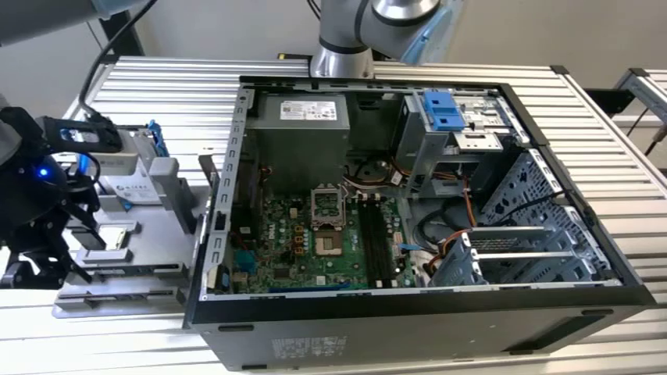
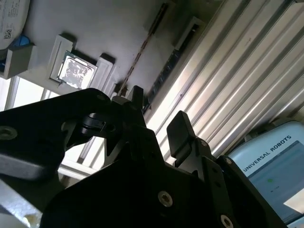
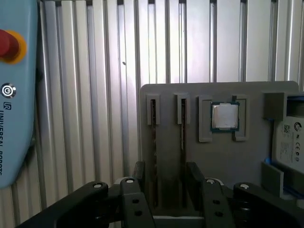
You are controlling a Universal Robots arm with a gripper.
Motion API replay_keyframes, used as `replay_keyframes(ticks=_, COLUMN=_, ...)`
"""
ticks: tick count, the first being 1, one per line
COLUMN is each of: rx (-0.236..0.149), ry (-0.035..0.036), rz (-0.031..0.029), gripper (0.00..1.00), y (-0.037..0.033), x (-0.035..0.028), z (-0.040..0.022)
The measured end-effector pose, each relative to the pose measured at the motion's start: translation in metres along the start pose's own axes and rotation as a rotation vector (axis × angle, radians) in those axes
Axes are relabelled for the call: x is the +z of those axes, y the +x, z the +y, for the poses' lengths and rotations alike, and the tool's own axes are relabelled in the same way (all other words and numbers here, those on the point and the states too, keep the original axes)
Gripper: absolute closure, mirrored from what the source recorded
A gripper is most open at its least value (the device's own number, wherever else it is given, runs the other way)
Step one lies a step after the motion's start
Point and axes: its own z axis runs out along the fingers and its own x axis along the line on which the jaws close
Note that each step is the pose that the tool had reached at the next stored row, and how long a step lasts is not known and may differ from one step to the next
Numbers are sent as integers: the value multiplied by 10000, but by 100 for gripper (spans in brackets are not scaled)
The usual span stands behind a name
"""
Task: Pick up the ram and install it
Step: 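Pick up the ram and move it above insertion slot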
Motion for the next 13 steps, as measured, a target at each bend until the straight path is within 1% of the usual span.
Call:
replay_keyframes(ticks=3, rx=-25, ry=1, rz=-1, gripper=0, y=14, x=54, z=-7)
replay_keyframes(ticks=6, rx=-128, ry=-1, rz=0, gripper=0, y=38, x=109, z=-14)
replay_keyframes(ticks=11, rx=-215, ry=0, rz=-1, gripper=0, y=114, x=200, z=-31)
replay_keyframes(ticks=13, rx=-269, ry=2, rz=-3, gripper=0, y=128, x=238, z=-35)
